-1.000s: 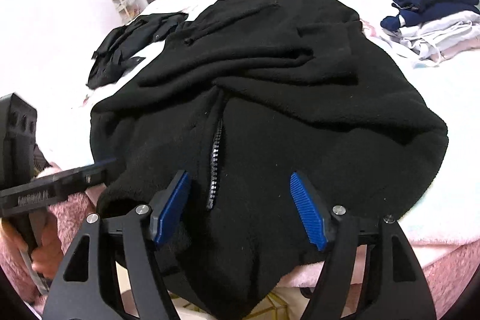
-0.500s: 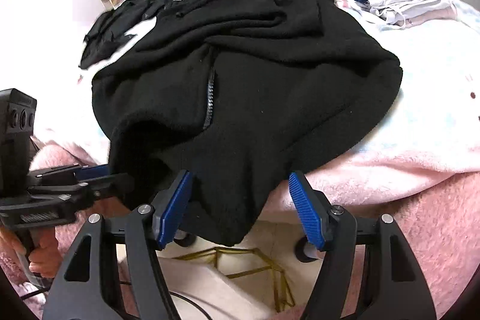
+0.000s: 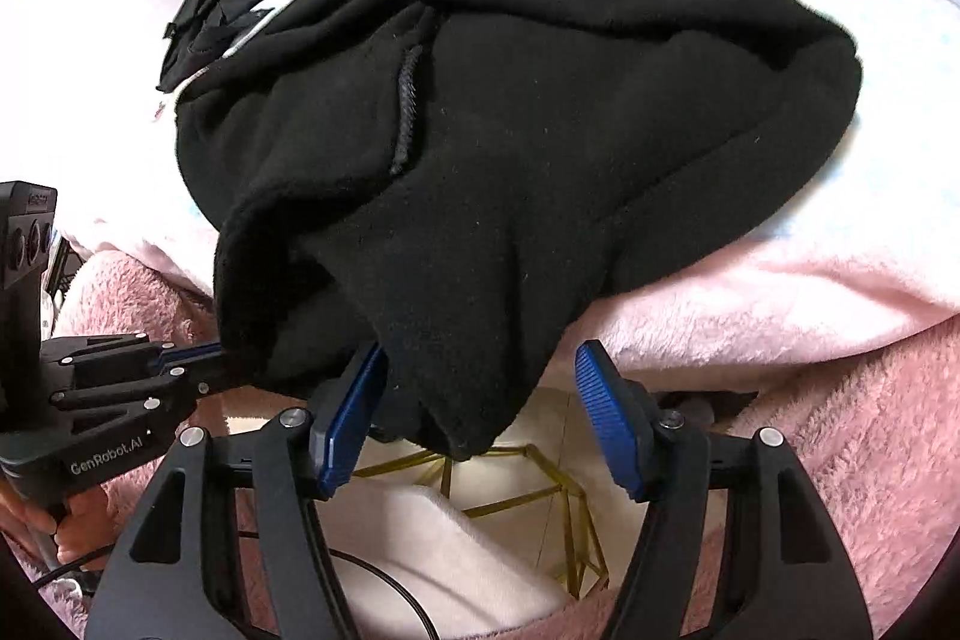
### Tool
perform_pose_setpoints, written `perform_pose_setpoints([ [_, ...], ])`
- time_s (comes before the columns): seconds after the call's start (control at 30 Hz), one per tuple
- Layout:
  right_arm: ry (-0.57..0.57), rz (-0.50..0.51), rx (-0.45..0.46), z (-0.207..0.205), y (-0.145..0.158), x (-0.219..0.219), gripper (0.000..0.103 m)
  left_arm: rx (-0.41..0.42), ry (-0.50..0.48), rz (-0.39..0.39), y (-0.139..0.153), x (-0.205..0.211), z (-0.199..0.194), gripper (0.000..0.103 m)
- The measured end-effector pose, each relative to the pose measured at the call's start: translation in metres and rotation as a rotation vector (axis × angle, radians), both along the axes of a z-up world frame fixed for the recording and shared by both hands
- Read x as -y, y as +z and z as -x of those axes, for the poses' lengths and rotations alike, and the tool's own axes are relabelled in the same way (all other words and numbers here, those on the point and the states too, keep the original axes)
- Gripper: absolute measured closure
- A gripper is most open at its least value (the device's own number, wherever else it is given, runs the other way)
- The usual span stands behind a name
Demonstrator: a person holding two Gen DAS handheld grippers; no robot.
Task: Fold clothes
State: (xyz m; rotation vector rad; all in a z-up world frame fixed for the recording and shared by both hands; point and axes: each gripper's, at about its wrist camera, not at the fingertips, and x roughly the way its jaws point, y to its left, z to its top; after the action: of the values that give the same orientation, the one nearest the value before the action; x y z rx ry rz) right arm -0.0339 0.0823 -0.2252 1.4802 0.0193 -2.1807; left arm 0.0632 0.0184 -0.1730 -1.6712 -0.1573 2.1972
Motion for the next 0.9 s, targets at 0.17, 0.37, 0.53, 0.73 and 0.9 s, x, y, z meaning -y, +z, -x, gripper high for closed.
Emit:
perform_pose_setpoints([
  [0.17, -0.026, 0.134, -0.162, -0.017, 0.041, -0.019, 0.043, -0.101, 0.070, -0.210, 0.038, 0.032, 0.003, 0.085],
  [0.37, -0.093, 0.136, -0.211, 0.010, 0.040, -0.025, 0.043, -0.212, 0.065, -0.233, 0.044, 0.028, 0.040, 0.085],
  [0.53, -0.082, 0.120, -0.177, 0.038, 0.029, -0.013, 0.042, -0.141, 0.020, -0.177, 0.015, 0.014, 0.067, 0.085],
  [0.73, -0.049, 0.018, -0.197, 0.026, 0.008, -0.007, 0.043, -0.104, 0.115, -0.268, -0.001, 0.035, 0.044, 0.083],
  [0.9, -0.165, 0.099, -0.283, 0.010, 0.034, -0.041, 0.043, -0.224, 0.314, -0.334, 0.019, 0.091, 0.025, 0.079],
])
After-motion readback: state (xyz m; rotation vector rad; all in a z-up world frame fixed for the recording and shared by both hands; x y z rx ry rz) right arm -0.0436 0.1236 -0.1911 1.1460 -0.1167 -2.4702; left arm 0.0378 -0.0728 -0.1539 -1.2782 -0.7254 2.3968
